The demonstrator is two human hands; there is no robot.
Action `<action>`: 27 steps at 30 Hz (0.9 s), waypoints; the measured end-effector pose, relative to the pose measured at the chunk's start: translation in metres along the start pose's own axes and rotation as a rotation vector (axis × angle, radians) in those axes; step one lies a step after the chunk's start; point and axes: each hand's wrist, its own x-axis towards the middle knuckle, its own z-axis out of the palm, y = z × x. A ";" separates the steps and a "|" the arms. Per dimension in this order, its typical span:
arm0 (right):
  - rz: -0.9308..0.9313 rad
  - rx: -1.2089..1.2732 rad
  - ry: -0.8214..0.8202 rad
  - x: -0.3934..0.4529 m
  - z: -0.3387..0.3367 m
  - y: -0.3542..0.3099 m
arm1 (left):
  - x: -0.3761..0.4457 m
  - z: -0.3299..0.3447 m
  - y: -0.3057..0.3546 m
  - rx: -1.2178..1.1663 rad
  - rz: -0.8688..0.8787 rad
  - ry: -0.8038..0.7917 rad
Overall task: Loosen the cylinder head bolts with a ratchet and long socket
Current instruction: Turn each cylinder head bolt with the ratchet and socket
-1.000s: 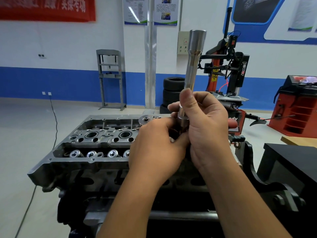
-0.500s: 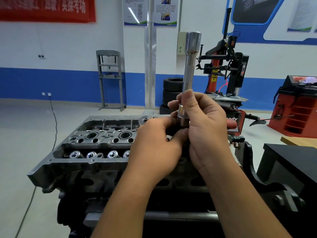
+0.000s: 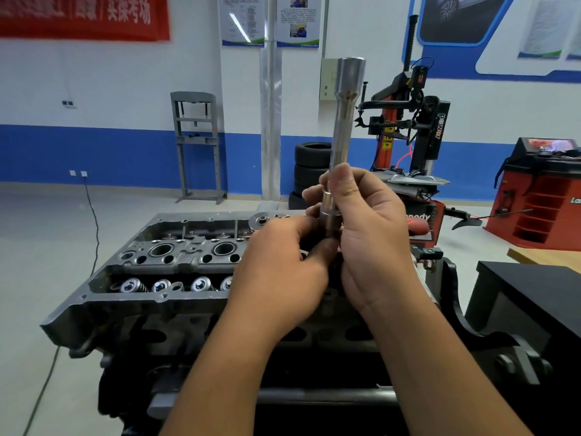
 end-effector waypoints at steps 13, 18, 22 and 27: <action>0.010 -0.015 0.021 -0.002 0.000 -0.001 | 0.000 0.001 -0.001 0.024 0.011 0.004; 0.024 0.009 -0.018 -0.001 0.001 -0.003 | -0.001 0.002 -0.004 0.043 -0.026 0.150; -0.028 -0.008 -0.020 -0.001 -0.001 -0.001 | -0.001 0.000 -0.002 0.001 -0.017 0.086; 0.012 -0.005 -0.011 0.000 -0.001 0.000 | 0.001 -0.003 -0.003 -0.053 -0.009 0.022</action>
